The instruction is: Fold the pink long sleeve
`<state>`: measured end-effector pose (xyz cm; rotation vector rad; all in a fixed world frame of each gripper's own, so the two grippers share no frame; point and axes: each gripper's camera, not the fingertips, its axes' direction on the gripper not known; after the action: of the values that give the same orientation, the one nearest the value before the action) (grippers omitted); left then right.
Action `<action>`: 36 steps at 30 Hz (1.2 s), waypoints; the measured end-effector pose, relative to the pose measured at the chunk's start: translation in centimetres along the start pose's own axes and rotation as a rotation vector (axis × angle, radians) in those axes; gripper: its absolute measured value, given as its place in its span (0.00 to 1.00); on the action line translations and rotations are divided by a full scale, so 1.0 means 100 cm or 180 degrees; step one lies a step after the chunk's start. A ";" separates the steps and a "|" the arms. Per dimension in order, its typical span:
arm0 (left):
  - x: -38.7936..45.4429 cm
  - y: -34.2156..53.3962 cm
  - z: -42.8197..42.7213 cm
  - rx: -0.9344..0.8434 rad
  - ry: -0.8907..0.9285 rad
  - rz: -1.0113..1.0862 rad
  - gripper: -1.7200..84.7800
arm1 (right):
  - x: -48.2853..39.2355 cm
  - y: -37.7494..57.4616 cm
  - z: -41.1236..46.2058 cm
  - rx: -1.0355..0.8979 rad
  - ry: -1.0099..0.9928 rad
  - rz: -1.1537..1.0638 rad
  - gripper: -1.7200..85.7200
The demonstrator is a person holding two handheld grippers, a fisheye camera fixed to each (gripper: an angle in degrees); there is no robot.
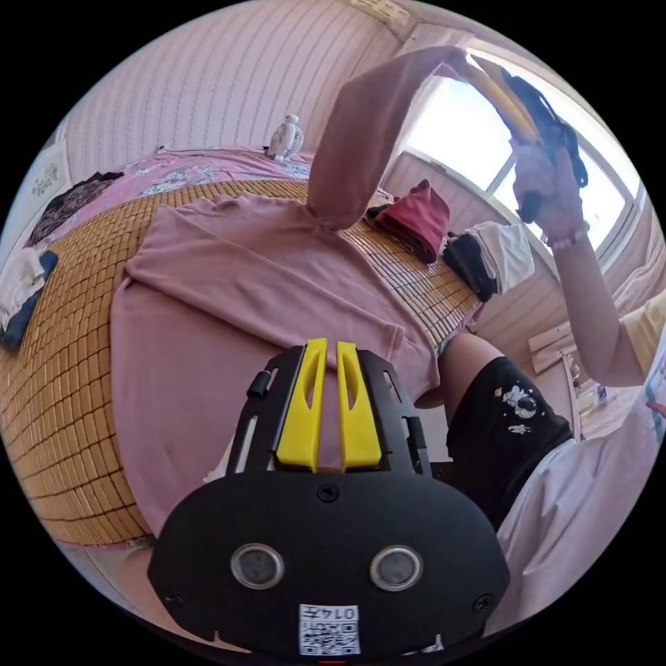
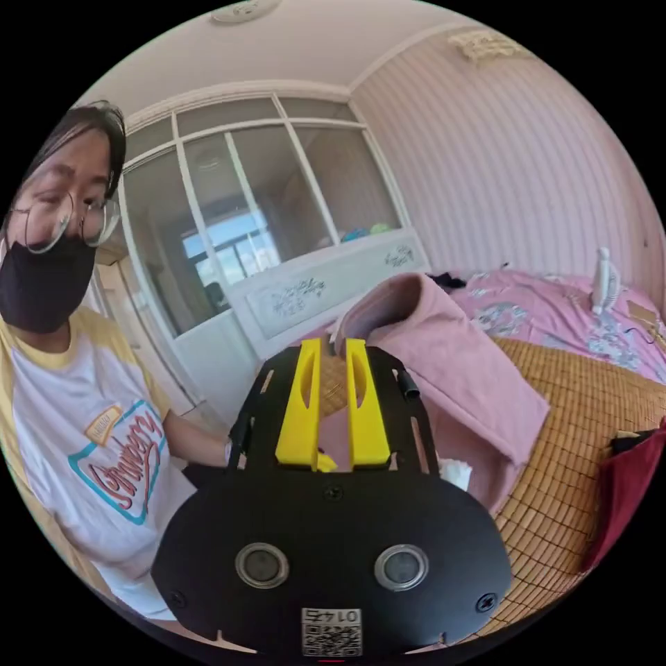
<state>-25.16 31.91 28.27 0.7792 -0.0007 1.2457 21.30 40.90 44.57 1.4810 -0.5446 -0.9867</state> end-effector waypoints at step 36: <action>-0.224 -0.206 0.031 0.0198 -0.0792 -0.0492 0.14 | 0.318 0.042 0.175 -0.1214 0.1701 0.2011 0.17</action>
<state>-14.47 9.32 10.73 0.9664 -0.1026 1.0007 24.59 4.68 41.55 1.0578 -0.3650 -0.1647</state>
